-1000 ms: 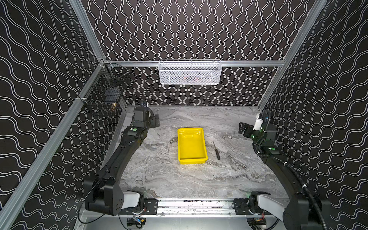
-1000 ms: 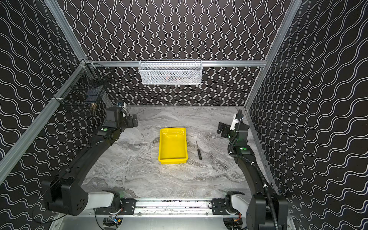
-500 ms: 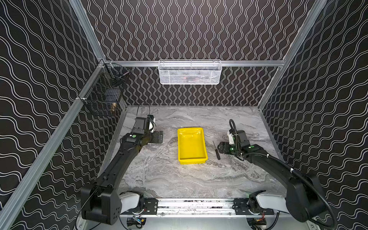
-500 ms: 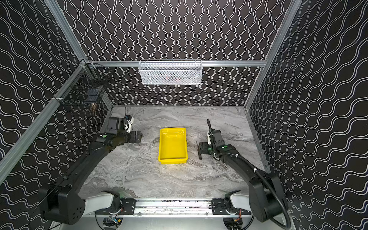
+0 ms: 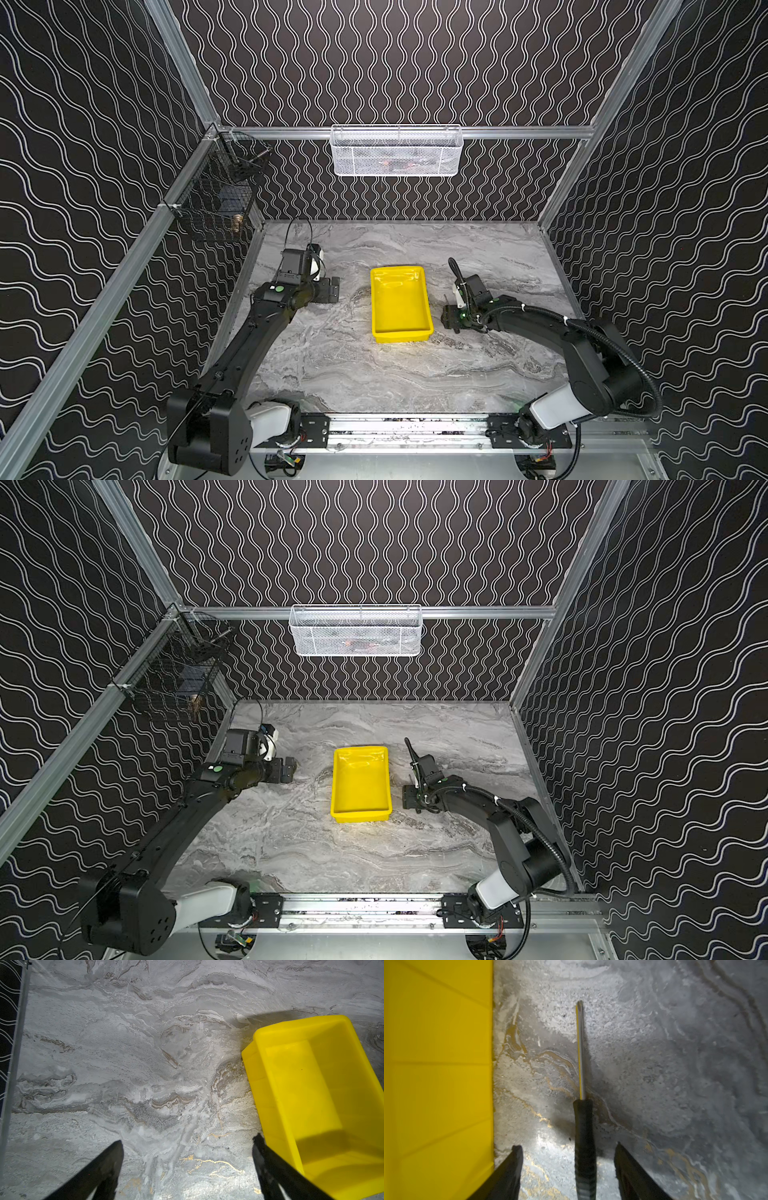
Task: Put the screwdriver in the bin
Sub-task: Pick up the screwdriver from the center of the table.
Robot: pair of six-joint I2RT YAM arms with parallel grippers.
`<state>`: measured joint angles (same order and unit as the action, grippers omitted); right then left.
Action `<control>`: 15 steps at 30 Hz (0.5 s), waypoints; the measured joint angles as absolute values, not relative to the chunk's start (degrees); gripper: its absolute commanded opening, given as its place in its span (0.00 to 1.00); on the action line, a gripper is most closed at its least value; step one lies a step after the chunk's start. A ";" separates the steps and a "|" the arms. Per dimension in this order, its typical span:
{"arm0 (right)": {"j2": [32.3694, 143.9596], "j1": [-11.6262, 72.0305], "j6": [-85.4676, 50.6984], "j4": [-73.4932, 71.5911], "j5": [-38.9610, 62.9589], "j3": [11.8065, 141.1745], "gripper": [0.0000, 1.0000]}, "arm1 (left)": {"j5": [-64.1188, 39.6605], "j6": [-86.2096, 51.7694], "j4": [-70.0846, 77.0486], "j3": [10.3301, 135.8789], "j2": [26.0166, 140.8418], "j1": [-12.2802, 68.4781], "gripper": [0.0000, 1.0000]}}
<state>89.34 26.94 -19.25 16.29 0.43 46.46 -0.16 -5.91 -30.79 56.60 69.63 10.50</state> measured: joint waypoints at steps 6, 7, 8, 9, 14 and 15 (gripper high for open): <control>91.11 26.96 -19.25 16.32 -0.78 47.51 0.57 | 0.47 -5.87 -30.85 56.27 69.41 10.50 0.99; 91.42 26.96 -19.25 16.36 -1.02 47.75 0.56 | 0.49 -5.87 -30.92 56.27 69.41 10.50 0.99; 91.77 26.96 -19.25 16.36 -1.17 48.03 0.54 | 0.67 -5.85 -30.89 56.27 69.41 10.50 0.99; 92.05 26.96 -19.25 16.36 -1.28 48.23 0.52 | 0.69 -5.85 -30.89 56.27 69.41 10.50 0.99; 93.51 26.98 -18.92 16.78 -2.39 49.10 0.41 | 0.89 -5.85 -30.92 56.27 69.41 10.50 0.99; 93.67 26.98 -18.83 16.80 -2.57 49.15 0.41 | 0.91 -5.85 -30.92 56.27 69.41 10.50 0.99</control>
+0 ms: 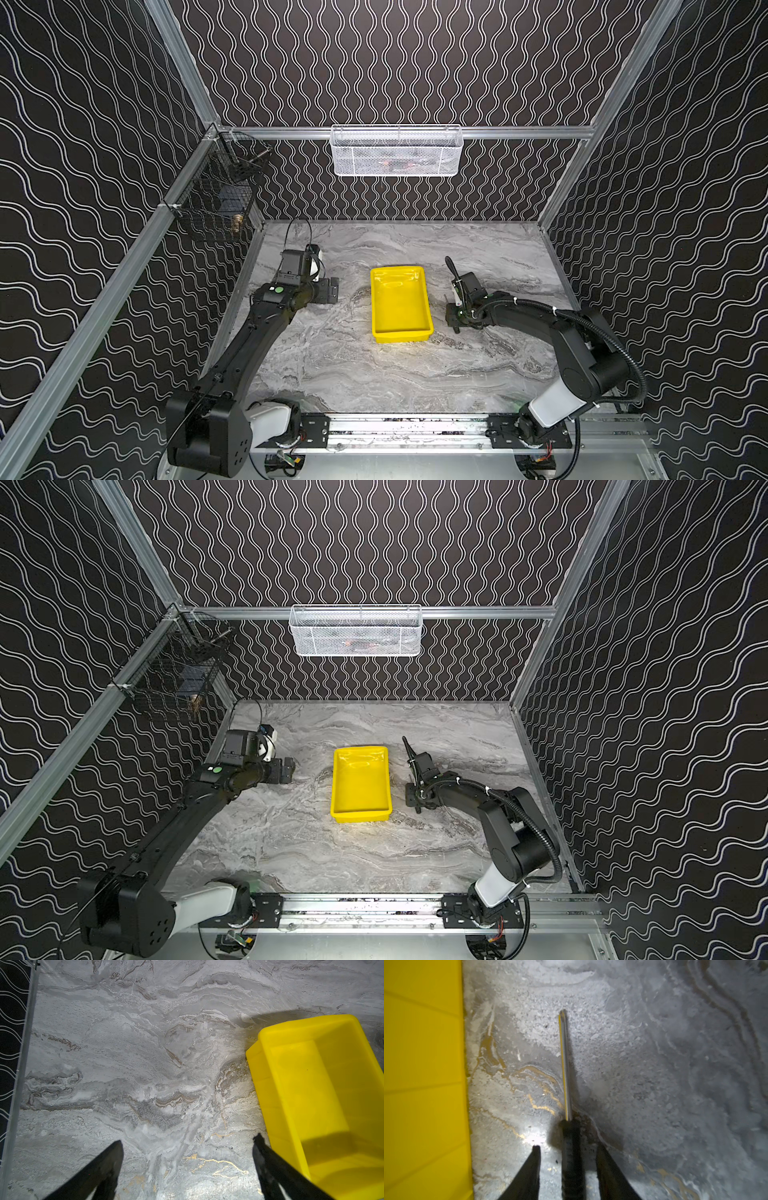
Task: Put the screwdriver in the bin
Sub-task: Pick up the screwdriver from the center of the table.
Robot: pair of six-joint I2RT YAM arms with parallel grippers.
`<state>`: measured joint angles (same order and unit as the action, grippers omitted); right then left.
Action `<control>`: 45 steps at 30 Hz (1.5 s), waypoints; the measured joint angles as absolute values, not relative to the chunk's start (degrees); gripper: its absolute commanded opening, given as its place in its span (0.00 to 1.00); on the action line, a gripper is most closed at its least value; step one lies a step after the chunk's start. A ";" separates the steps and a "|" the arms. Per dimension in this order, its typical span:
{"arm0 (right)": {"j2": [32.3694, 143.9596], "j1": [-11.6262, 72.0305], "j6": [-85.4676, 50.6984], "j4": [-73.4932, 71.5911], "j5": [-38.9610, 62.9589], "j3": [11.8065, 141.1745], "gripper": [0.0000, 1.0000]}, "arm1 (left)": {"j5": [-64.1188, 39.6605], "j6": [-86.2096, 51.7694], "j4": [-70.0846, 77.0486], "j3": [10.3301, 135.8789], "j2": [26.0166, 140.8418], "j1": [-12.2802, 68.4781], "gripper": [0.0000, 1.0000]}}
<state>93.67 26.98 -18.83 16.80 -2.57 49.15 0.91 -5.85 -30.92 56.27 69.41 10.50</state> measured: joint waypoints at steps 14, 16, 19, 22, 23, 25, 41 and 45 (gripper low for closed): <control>94.28 26.98 -18.41 18.74 -3.99 49.56 0.36 | 1.28 -5.85 -30.89 56.29 69.97 10.50 0.99; 94.28 26.98 -18.44 18.68 -3.99 49.47 0.36 | 1.28 -5.85 -30.89 56.29 69.97 10.50 0.99; 94.17 27.00 -18.59 18.15 -3.99 49.04 0.34 | 1.28 -5.85 -30.89 56.29 69.97 10.50 0.99; 93.97 27.07 -18.79 17.76 -4.45 48.64 0.29 | 1.30 -5.85 -30.89 56.29 69.97 10.50 0.99; 93.89 27.14 -18.85 17.61 -4.49 48.49 0.28 | 1.30 -5.85 -30.89 56.29 69.97 10.50 0.99; 93.67 27.18 -19.03 17.26 -4.89 48.10 0.27 | 1.28 -5.85 -30.92 56.29 69.97 10.50 0.99; 92.03 28.08 -19.49 18.70 -4.89 47.92 0.10 | 1.28 -5.85 -30.92 56.29 69.60 10.50 0.99; 90.11 28.08 -19.46 19.68 -5.13 48.03 0.09 | 1.28 -5.85 -30.92 56.29 69.56 10.50 0.99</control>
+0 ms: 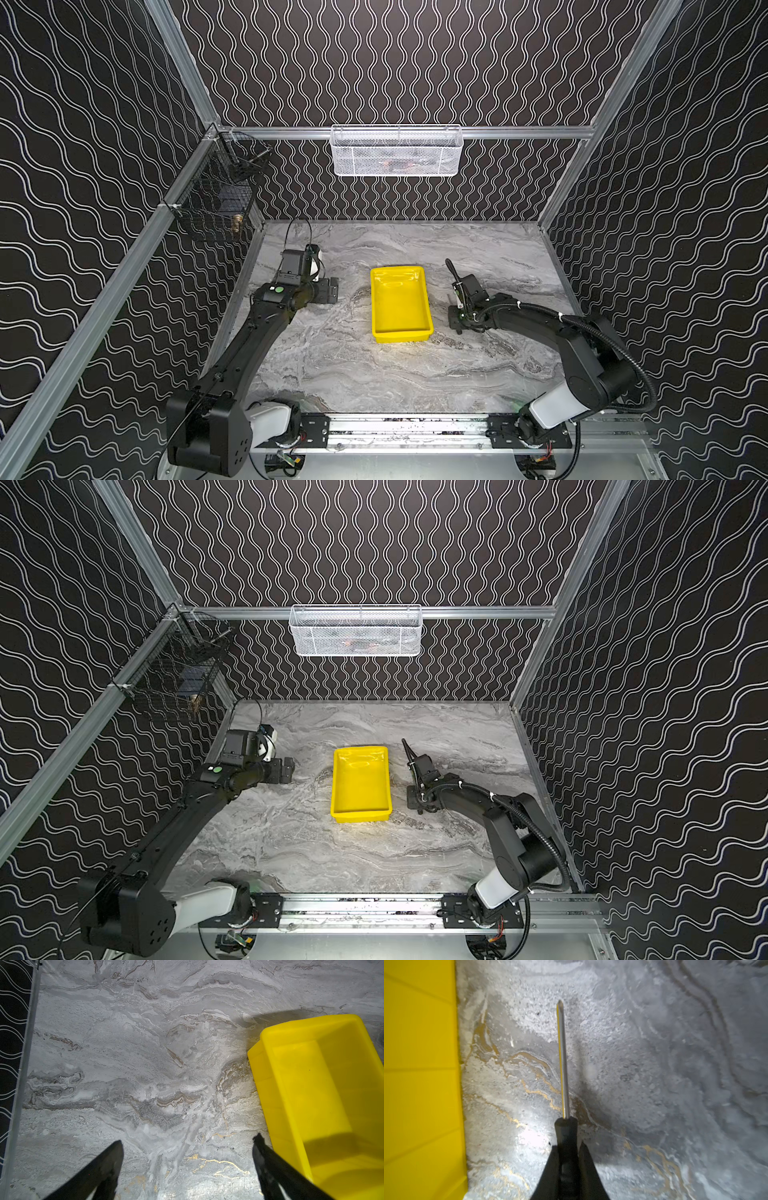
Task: Put the screwdriver in the bin
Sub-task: Pick up the screwdriver from the center of the table, then place the screwdriver into the bin.
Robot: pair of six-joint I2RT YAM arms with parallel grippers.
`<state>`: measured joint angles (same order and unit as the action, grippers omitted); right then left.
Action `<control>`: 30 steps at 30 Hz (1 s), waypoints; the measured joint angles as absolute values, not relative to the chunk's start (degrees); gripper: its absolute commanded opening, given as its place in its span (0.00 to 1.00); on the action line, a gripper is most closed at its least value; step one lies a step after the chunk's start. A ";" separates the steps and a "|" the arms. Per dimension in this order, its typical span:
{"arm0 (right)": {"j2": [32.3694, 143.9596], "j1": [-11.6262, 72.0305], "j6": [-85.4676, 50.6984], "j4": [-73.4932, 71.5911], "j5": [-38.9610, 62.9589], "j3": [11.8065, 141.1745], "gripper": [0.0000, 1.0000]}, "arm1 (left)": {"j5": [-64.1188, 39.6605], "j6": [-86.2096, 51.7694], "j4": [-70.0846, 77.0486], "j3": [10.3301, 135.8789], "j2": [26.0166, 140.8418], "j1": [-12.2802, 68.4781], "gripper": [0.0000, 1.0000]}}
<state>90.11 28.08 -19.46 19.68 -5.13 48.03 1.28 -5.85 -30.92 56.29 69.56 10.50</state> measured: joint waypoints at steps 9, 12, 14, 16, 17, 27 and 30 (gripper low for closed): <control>87.96 28.10 -18.83 23.38 -5.34 51.16 0.08 | 1.08 -5.85 -30.87 56.27 68.88 10.50 0.99; 86.30 28.12 -18.76 25.52 -6.04 53.58 0.08 | 1.06 -5.85 -30.87 56.27 69.01 10.50 0.99; 85.06 28.14 -18.37 26.98 -6.68 55.20 0.08 | 1.02 -5.85 -30.83 56.27 68.99 10.50 0.99; 84.09 28.36 -18.24 28.77 -7.22 57.12 0.08 | 0.99 -5.85 -30.81 56.27 68.99 10.48 0.99; 83.83 28.58 -17.82 29.65 -7.42 58.48 0.08 | 0.95 -5.85 -30.81 56.27 68.99 10.48 0.99; 87.66 36.62 -15.79 34.46 -8.45 71.77 0.08 | 0.95 -5.85 -30.74 56.27 68.60 10.46 0.99; 90.59 39.94 -15.77 34.61 -8.43 74.48 0.08 | 1.19 -5.85 -30.74 56.25 68.27 10.46 0.99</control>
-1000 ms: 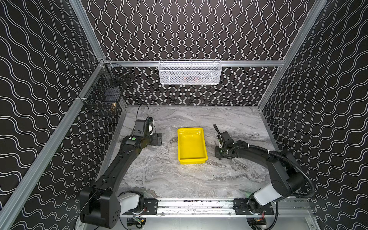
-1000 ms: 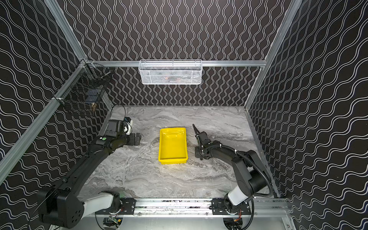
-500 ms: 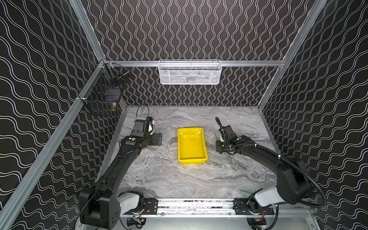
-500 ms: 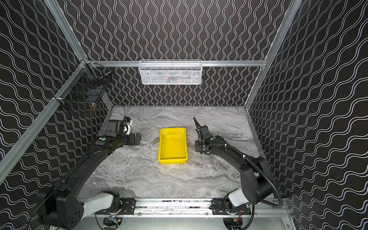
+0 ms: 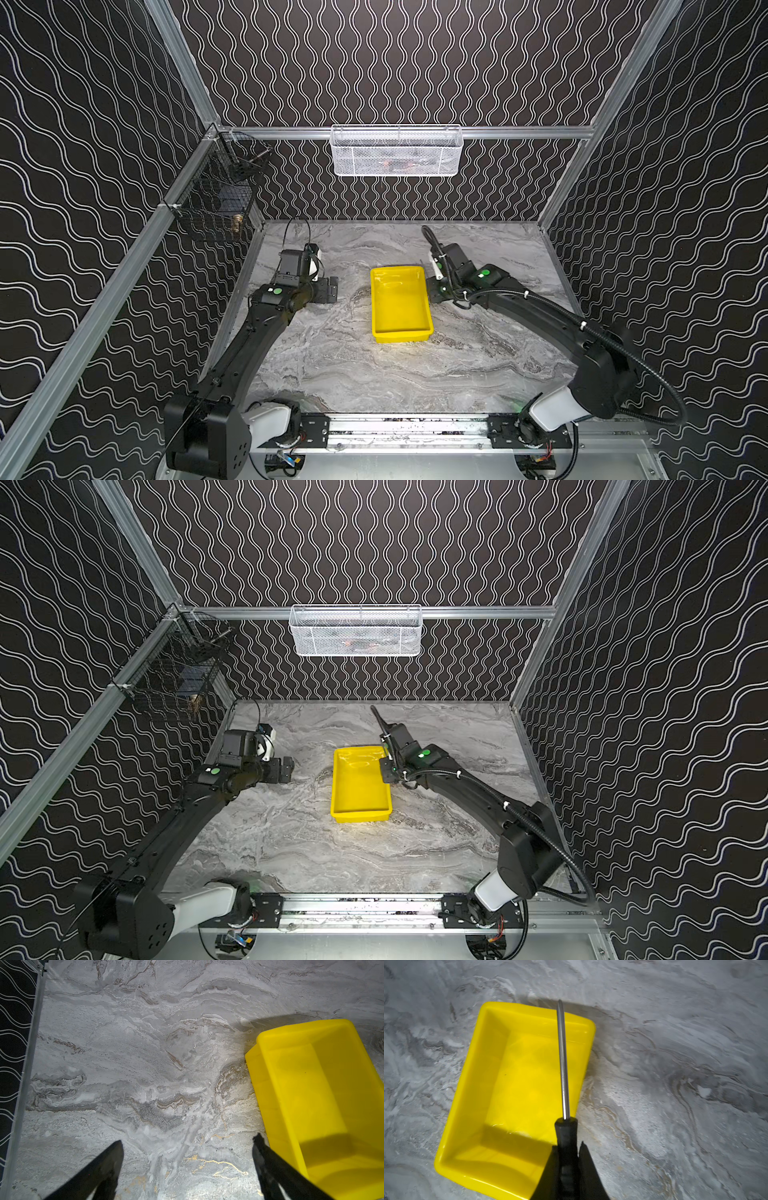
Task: Put the screwdriver in the bin
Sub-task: Place the screwdriver into the bin.
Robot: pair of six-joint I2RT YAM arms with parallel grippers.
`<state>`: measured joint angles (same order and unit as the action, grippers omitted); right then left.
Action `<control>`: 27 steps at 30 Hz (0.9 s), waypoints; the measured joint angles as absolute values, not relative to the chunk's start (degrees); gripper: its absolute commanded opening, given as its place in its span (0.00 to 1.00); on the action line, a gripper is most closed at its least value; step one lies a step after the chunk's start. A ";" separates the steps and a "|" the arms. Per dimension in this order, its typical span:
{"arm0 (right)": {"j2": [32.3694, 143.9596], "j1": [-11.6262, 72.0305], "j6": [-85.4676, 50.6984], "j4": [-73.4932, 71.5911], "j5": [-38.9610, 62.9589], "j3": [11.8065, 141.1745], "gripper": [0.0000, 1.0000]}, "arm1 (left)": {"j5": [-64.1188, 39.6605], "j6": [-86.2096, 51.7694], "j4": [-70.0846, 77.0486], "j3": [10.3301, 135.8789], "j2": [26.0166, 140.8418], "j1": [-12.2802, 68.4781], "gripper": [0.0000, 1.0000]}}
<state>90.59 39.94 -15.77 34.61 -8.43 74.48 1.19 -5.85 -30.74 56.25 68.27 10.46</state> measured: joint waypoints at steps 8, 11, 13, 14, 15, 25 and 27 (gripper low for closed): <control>97.97 45.52 -15.97 33.89 -6.87 76.23 0.08 | 1.61 -5.85 -30.76 56.23 68.05 10.46 0.99; 100.16 46.41 -16.27 32.56 -6.44 75.81 0.08 | 1.96 -5.85 -30.74 56.23 67.90 10.46 0.99; 101.38 46.76 -16.56 31.68 -6.04 75.16 0.08 | 2.13 -5.85 -30.76 56.23 67.88 10.46 0.99; 102.04 46.85 -16.73 31.35 -5.43 74.83 0.08 | 2.15 -5.85 -30.76 56.23 67.85 10.46 0.99; 102.59 46.87 -16.95 30.98 -5.06 74.52 0.08 | 2.17 -5.85 -30.76 56.23 67.81 10.46 0.99; 108.44 46.94 -17.08 27.90 -3.90 74.61 0.09 | 2.33 -5.85 -30.79 56.23 67.59 10.46 0.99; 110.00 46.94 -17.08 27.09 -3.95 75.16 0.09 | 2.33 -5.85 -30.79 56.23 67.59 10.46 0.99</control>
